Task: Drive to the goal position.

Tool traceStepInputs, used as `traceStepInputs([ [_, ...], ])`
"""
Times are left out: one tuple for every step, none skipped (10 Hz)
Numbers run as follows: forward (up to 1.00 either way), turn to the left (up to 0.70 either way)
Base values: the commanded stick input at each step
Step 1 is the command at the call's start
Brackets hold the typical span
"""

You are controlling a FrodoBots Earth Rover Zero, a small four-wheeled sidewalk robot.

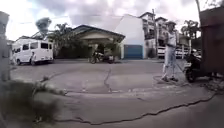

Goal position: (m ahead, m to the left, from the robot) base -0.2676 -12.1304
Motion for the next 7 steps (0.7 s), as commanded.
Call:
traceStepInputs([
  [0.44,0.0],
  [-0.12,0.0],
  [-0.12,0.0],
  [-0.12,0.0],
  [-0.12,0.0],
  [-0.12,0.0],
  [-0.12,0.0],
])
